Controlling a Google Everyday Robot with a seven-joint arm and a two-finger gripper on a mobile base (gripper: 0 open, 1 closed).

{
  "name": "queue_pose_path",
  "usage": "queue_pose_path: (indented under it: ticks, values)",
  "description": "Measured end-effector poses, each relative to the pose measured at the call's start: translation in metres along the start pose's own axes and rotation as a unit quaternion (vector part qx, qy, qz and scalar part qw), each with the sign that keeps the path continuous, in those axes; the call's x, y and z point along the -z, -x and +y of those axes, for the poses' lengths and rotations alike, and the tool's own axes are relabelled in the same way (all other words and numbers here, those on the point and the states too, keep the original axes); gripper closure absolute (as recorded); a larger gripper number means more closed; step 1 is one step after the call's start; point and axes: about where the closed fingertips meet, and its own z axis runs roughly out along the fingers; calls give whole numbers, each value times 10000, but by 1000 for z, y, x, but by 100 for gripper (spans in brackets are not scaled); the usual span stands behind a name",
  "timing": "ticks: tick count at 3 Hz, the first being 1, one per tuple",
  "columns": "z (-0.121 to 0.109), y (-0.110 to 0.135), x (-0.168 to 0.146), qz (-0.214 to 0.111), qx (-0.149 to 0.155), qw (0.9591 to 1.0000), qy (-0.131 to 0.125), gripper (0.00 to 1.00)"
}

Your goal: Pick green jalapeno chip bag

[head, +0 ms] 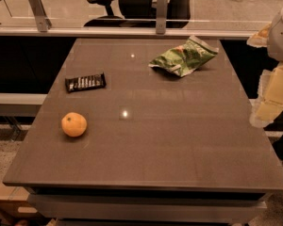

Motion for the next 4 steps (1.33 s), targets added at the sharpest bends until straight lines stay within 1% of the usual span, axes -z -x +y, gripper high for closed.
queue_pose_path:
  ticks: [1, 2, 3, 4]
  values:
    - [0, 0, 0, 0, 0, 10000, -1, 0]
    - [-1, 2, 7, 148, 85, 9996, -217, 0]
    - [-1, 6, 18, 423, 385, 9971, -511, 0]
    - [-8, 11, 32, 533, 850, 9909, -895, 0]
